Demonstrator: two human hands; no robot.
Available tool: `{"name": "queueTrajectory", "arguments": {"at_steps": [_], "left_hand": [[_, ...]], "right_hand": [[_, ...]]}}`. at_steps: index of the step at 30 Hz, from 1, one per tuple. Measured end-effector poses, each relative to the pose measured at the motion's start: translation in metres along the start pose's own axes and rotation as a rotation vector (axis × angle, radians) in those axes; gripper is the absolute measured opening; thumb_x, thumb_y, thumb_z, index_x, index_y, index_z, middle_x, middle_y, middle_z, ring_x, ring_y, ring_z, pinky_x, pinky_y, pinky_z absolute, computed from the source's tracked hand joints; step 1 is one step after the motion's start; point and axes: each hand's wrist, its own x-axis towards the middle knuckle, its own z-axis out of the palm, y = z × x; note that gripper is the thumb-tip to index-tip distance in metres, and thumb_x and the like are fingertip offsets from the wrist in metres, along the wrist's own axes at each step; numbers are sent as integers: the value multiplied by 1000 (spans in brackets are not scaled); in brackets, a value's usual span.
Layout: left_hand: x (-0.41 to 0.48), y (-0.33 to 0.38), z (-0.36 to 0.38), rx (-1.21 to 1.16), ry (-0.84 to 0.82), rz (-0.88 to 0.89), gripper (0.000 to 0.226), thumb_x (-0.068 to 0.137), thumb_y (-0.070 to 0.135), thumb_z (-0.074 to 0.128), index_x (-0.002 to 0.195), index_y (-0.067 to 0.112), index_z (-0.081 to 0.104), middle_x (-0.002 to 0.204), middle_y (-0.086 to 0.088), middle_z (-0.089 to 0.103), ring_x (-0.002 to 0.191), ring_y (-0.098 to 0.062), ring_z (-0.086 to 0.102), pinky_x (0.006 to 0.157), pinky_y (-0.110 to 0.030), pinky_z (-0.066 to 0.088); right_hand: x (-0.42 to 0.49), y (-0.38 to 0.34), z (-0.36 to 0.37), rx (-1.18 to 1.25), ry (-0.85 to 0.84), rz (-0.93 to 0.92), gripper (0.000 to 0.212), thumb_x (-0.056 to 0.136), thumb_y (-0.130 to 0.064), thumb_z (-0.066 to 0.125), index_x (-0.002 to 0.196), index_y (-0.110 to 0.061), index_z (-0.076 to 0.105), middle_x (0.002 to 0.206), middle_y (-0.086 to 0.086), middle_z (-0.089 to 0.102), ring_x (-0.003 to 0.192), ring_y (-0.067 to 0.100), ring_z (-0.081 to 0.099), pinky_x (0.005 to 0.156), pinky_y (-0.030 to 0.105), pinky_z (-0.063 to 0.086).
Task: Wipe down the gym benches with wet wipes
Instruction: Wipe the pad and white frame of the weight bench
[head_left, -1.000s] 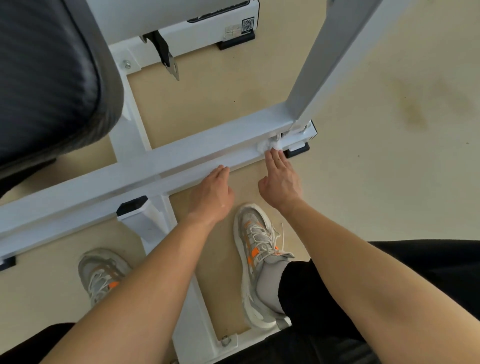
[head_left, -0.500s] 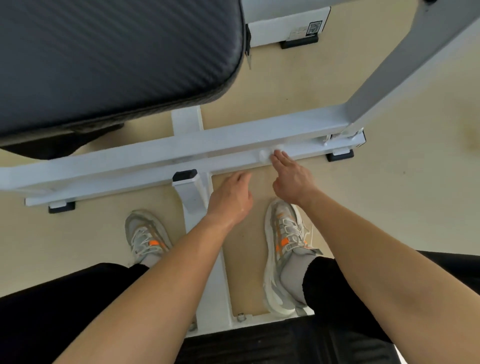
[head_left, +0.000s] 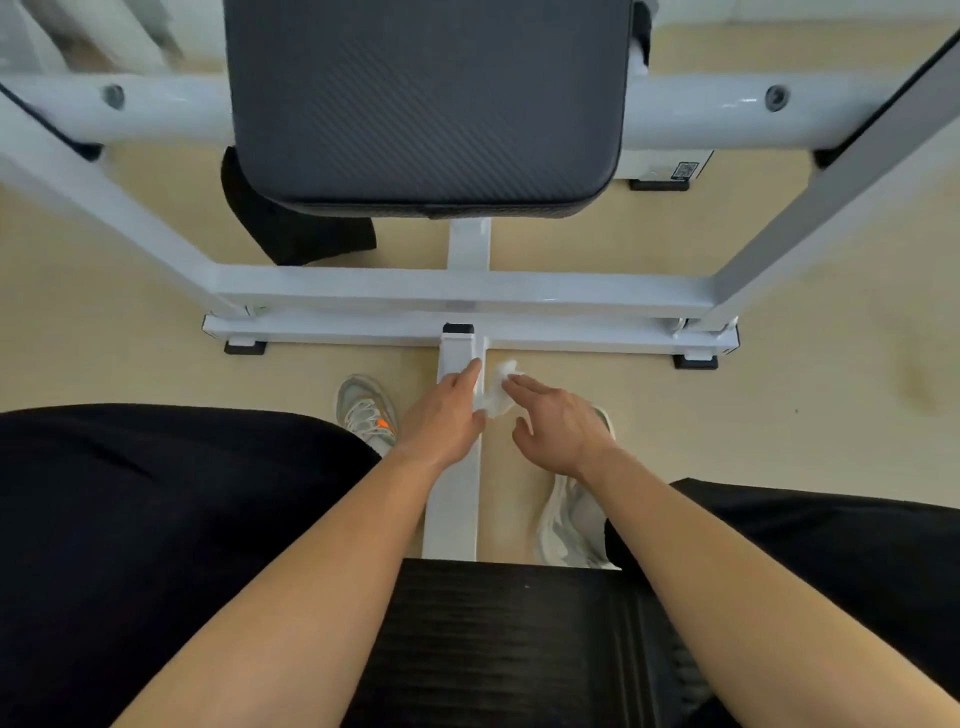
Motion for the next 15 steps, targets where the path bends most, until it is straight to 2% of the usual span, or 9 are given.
{"name": "queueTrajectory", "arguments": {"at_steps": [3,5,7,9,12,15], "left_hand": [[-23,13,-25,-134,37,28,69,100,37,57,158,36,19,146,-3,51,127,-26,54,96,-38,48],[-38,23,-41,-230,94,41,56,98,37,60,150,38,39,134,0,61,119,-24,59,93,-36,49],[-49,31,-53,-265,199,74,29,97,41,60,124,34,64,111,6,70,104,-21,65,81,-34,52],[-61,36,-64,-292,278,96,17,96,44,59,101,32,70,92,11,70,91,-16,66,68,-30,50],[-79,42,-82,-369,295,71,13,92,41,64,97,31,71,92,11,71,89,-12,66,70,-32,55],[-96,43,-100,-464,290,77,19,95,41,62,110,28,65,107,6,72,97,-13,67,79,-36,57]], "right_hand": [[-23,-21,-17,20,83,-32,59,94,-17,49,152,-25,41,160,-5,37,134,25,52,105,38,46],[-38,-34,-28,41,148,-68,57,92,-14,51,148,-24,47,155,-4,45,129,27,56,101,41,49],[-52,-47,-37,48,210,-118,56,90,-14,53,145,-25,52,147,-3,55,122,28,60,97,44,51],[-62,-59,-44,58,273,-145,54,87,-17,55,140,-28,56,139,-6,61,116,25,63,92,44,54],[-70,-76,-54,117,351,-121,46,86,-20,67,131,-25,61,129,-6,62,111,20,62,89,42,53],[-74,-93,-68,139,387,-128,50,82,-25,79,129,-20,61,125,-1,61,105,21,62,88,39,51]]}}
